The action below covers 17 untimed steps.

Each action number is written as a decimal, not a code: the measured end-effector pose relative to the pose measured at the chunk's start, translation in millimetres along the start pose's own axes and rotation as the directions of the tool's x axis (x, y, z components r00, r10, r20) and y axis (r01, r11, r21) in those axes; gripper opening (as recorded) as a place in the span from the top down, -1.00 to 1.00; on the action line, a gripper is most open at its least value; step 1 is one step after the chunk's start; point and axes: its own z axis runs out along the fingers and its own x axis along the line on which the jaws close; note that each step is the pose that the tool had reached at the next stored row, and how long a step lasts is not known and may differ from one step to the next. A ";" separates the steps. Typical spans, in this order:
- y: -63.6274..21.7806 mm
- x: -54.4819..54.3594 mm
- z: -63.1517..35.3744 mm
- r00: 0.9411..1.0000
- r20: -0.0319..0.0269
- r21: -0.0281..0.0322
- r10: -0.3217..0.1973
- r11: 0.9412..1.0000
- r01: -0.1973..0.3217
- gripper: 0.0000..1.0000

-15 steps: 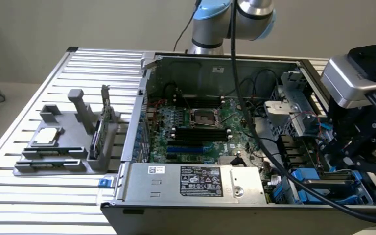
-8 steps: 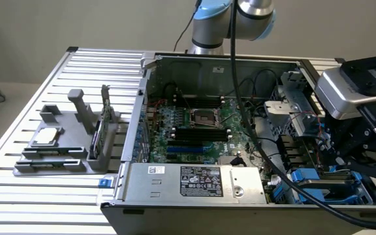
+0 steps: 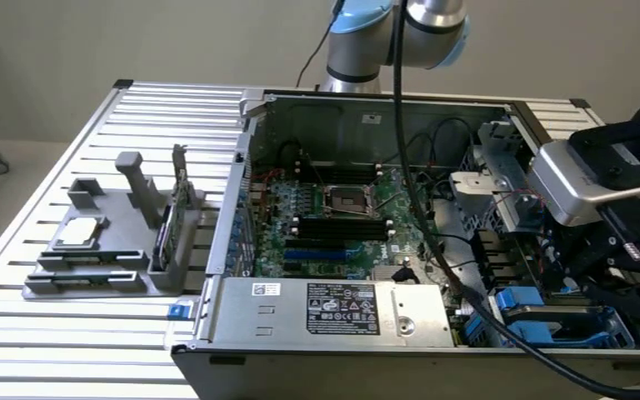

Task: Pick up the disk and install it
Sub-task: 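Insert the first disk wire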

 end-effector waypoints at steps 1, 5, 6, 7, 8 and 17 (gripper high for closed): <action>0.0 0.2 1.8 1.000 0.000 0.000 -0.005 1.000 0.005 0.79; 0.0 0.9 9.0 1.000 0.002 0.000 -0.025 1.000 0.025 0.79; 0.0 1.0 10.8 1.000 0.002 0.000 -0.030 1.000 0.030 0.79; 0.1 1.2 12.5 0.999 0.002 0.000 -0.035 0.999 0.035 0.79; 0.1 1.4 14.4 0.999 0.003 -0.001 -0.039 0.999 0.039 0.79; 0.3 2.9 30.7 0.997 0.006 -0.002 -0.081 0.997 0.081 0.79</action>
